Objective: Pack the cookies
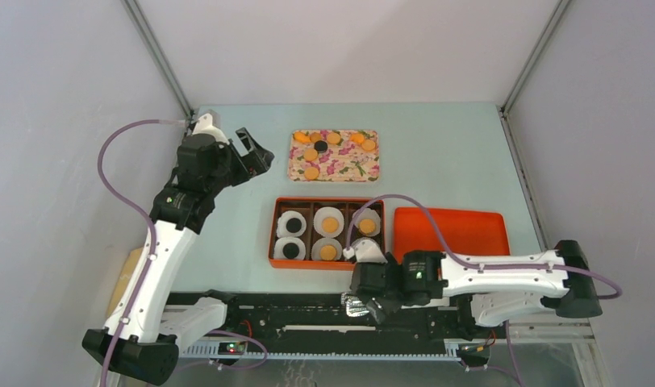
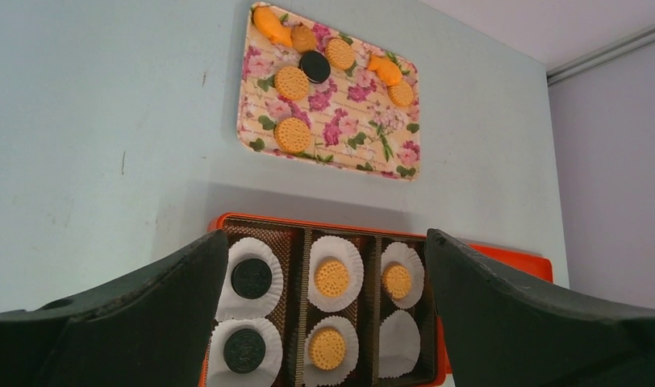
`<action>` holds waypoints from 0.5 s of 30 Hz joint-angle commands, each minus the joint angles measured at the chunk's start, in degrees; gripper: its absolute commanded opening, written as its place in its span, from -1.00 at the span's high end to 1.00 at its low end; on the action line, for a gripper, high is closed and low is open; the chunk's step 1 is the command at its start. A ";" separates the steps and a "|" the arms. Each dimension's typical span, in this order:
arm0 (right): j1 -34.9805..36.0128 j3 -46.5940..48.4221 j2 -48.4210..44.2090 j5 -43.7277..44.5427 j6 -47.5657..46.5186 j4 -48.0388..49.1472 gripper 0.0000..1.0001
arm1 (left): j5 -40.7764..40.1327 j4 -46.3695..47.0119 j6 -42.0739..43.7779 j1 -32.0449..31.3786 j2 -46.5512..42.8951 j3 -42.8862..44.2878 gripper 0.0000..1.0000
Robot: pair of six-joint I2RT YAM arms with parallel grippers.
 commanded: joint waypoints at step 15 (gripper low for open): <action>-2.01 -2.85 18.50 6.18 -2.29 7.44 -0.69 | 2.10 2.07 0.21 -0.37 -2.18 -2.44 -0.91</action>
